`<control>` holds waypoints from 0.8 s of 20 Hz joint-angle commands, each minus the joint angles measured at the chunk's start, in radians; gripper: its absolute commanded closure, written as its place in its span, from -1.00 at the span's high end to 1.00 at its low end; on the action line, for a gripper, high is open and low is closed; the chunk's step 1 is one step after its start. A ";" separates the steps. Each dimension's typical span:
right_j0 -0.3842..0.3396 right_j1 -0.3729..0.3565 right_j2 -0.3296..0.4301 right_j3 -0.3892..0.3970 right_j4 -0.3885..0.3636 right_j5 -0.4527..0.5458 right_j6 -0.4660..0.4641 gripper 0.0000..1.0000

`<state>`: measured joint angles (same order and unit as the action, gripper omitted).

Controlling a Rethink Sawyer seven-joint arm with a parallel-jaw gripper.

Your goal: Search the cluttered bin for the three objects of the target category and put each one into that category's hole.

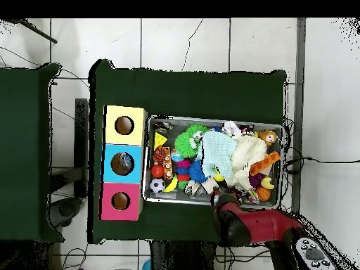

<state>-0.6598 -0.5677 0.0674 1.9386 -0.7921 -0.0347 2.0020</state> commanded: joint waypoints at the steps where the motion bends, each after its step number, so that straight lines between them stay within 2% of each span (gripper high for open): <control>1: 0.010 0.135 -0.004 -0.134 0.014 -0.018 0.086 1.00; 7: 0.004 0.134 0.004 -0.133 0.012 -0.015 0.074 1.00; 8: 0.000 0.134 0.007 -0.132 0.011 -0.016 0.072 -1.00; 16: -0.012 0.131 0.021 -0.129 0.015 0.003 0.061 -1.00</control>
<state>-0.6472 -0.5572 0.0507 1.9330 -0.7888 -0.0748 2.0020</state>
